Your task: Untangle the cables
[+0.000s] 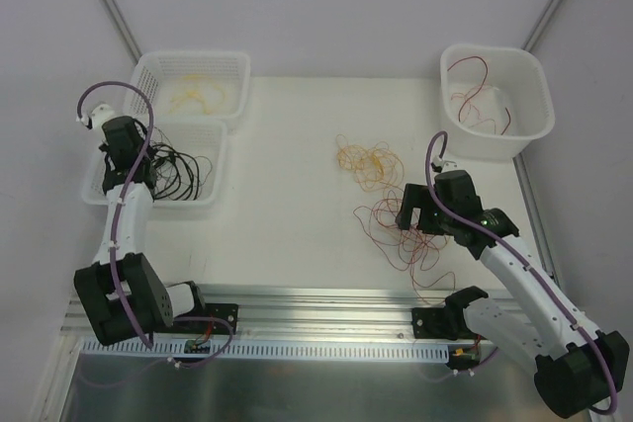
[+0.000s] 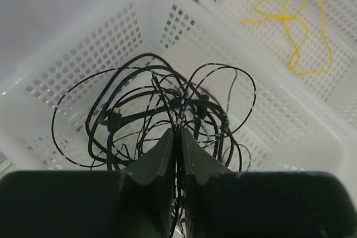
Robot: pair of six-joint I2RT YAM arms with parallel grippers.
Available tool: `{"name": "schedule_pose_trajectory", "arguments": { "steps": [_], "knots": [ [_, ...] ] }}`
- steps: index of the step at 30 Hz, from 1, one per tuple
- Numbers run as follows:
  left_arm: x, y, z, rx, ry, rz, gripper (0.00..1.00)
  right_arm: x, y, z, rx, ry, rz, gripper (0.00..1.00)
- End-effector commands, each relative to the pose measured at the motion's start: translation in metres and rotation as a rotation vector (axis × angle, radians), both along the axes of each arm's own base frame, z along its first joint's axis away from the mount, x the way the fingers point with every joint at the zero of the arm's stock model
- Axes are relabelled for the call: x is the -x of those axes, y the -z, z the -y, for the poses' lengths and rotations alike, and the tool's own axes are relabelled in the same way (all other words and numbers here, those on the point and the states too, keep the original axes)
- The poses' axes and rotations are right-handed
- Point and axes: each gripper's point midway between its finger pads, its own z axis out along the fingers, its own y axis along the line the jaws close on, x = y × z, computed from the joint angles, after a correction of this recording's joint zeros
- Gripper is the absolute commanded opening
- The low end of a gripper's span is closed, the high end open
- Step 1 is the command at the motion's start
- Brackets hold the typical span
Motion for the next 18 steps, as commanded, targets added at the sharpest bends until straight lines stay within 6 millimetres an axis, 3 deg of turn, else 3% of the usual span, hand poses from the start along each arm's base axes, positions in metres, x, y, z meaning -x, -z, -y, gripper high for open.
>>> {"name": "schedule_pose_trajectory", "arguments": {
  "steps": [1, 5, 6, 11, 13, 16, 18],
  "knots": [
    [-0.019, 0.028, 0.01, 0.245, 0.044, 0.067, 0.1, -0.004, -0.005, -0.004, -0.019, -0.016, 0.025, 0.99],
    [-0.03, 0.038, 0.018, 0.301, 0.112, 0.031, 0.19, 0.0, -0.007, -0.001, -0.009, -0.021, 0.03, 0.99],
    [-0.033, 0.036, 0.019, 0.296, 0.131, 0.029, 0.28, 0.0, -0.007, 0.0, -0.005, -0.021, 0.031, 0.99],
    [-0.033, 0.035, 0.033, 0.357, 0.184, 0.02, 0.44, 0.002, -0.01, 0.001, -0.004, -0.024, 0.036, 0.99],
    [-0.031, 0.032, 0.038, 0.381, 0.195, 0.027, 0.58, 0.001, -0.013, 0.0, -0.009, -0.023, 0.041, 0.99],
    [-0.026, 0.015, 0.05, 0.388, 0.246, 0.059, 0.79, 0.001, -0.015, 0.0, -0.009, -0.023, 0.041, 0.99],
    [-0.02, -0.006, 0.06, 0.383, 0.292, 0.1, 0.88, 0.001, -0.015, 0.0, -0.007, -0.023, 0.035, 0.99]
  ]
}}
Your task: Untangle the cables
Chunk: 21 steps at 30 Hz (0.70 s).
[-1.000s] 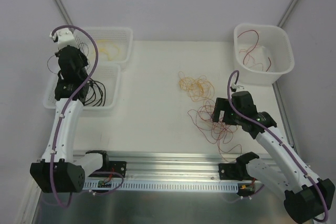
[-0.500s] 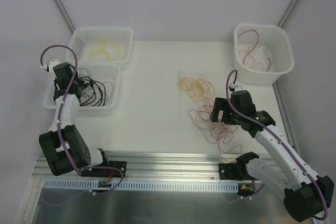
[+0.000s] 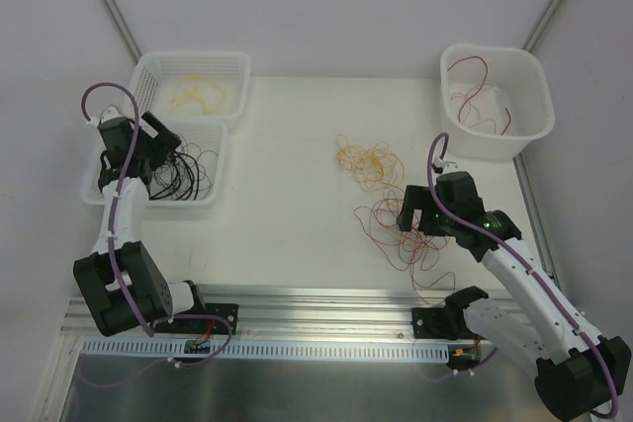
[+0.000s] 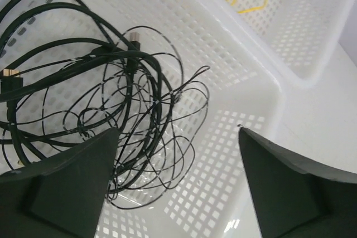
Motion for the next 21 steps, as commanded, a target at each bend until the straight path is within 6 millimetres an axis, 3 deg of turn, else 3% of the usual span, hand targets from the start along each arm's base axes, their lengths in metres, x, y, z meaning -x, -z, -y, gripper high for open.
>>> {"name": "schedule_pose_trajectory", "arguments": {
  "steps": [1, 6, 9, 10, 11, 13, 14, 17, 21],
  "knots": [
    [0.005, -0.058, 0.022, 0.016, 0.088, 0.143, 0.97, -0.003, -0.013, -0.001, -0.008, -0.005, 0.025, 0.99],
    [0.028, -0.083, 0.055, -0.047, 0.211, 0.22, 0.99, -0.008, -0.01, 0.005, 0.035, 0.011, 0.023, 0.99],
    [0.038, -0.093, 0.101, -0.131, 0.397, 0.255, 0.99, -0.013, -0.007, 0.01, 0.073, 0.024, 0.012, 0.99],
    [0.042, -0.094, 0.132, -0.136, 0.511, 0.265, 0.99, -0.014, -0.004, 0.01, 0.084, 0.027, -0.007, 0.99],
    [0.048, -0.095, 0.146, -0.143, 0.574, 0.269, 0.99, -0.015, -0.002, 0.01, 0.087, 0.033, -0.017, 0.99],
    [0.058, -0.093, 0.175, -0.144, 0.703, 0.277, 0.99, -0.018, 0.004, 0.011, 0.097, 0.049, -0.035, 0.99],
    [0.07, -0.087, 0.201, -0.11, 0.807, 0.274, 0.99, -0.018, 0.008, 0.012, 0.099, 0.062, -0.046, 0.99],
    [0.092, -0.068, 0.234, -0.055, 0.958, 0.24, 0.99, -0.018, 0.02, 0.012, 0.105, 0.083, -0.075, 0.99],
    [0.112, -0.049, 0.252, -0.056, 1.041, 0.198, 0.99, -0.016, 0.038, 0.007, 0.086, 0.089, -0.12, 0.99]
  ]
}}
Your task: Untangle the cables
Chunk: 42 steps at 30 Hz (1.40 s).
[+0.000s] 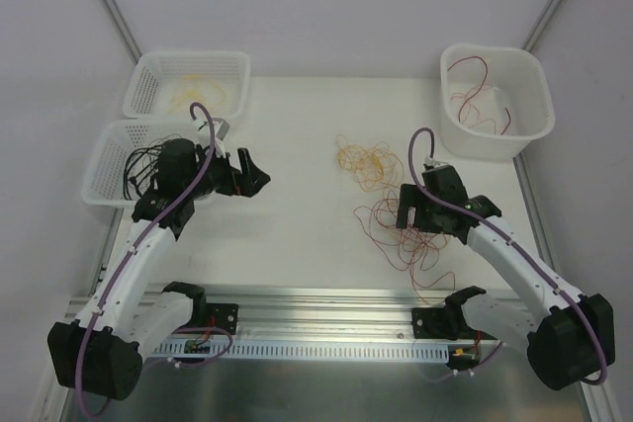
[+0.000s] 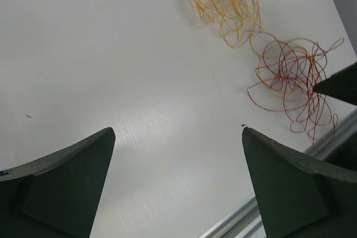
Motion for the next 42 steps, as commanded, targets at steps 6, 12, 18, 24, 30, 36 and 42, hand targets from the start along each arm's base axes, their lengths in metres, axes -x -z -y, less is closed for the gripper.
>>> {"name": "schedule_pose_trajectory", "arguments": {
  "steps": [6, 12, 18, 24, 30, 36, 42],
  "knots": [
    [0.025, 0.016, 0.022, -0.035, 0.125, -0.021, 0.99, -0.008, 0.03, -0.015, -0.064, 0.037, -0.05, 0.98],
    [0.025, 0.021, 0.023, -0.031, 0.127, -0.045, 0.99, -0.009, 0.05, -0.039, -0.077, -0.005, -0.086, 0.95],
    [0.026, 0.023, 0.026, -0.024, 0.144, -0.059, 0.99, -0.012, 0.056, -0.087, -0.049, -0.126, -0.126, 0.93],
    [0.026, 0.026, 0.027, -0.023, 0.151, -0.07, 0.99, -0.009, 0.035, -0.167, -0.095, -0.328, -0.095, 0.91],
    [0.028, 0.027, 0.032, -0.006, 0.177, -0.09, 0.99, -0.025, -0.033, -0.2, -0.094, -0.397, 0.077, 0.91],
    [0.03, 0.029, 0.035, 0.002, 0.188, -0.104, 0.99, -0.027, -0.053, -0.157, 0.028, -0.296, 0.14, 0.92],
    [0.029, 0.03, 0.034, -0.001, 0.184, -0.105, 0.99, -0.011, -0.025, -0.16, -0.027, -0.235, 0.087, 0.94]
  ]
}}
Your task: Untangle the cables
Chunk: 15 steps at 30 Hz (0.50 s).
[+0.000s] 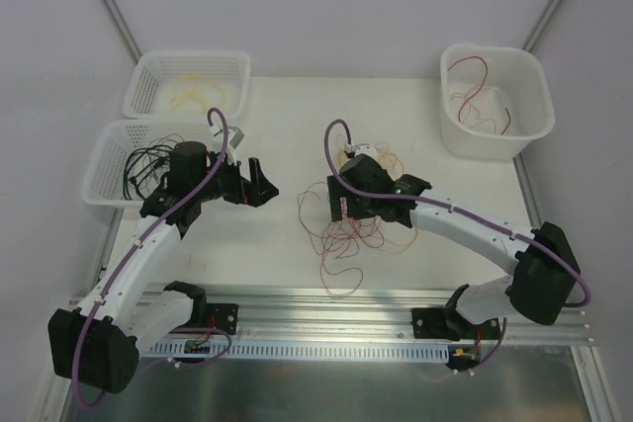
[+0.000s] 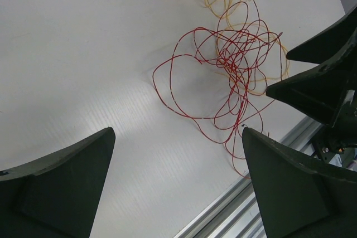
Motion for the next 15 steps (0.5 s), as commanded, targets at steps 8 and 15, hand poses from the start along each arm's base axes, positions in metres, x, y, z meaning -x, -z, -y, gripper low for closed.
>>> {"name": "schedule_pose_trajectory", "arguments": {
  "steps": [8, 15],
  "knots": [
    [0.002, -0.003, 0.006, 0.01, 0.029, 0.006, 0.99, -0.008, 0.048, -0.035, 0.024, 0.082, -0.01, 0.91],
    [0.001, -0.002, 0.005, 0.004, 0.023, 0.009, 0.99, -0.019, 0.063, -0.035, 0.11, 0.098, -0.005, 0.57]
  ]
}}
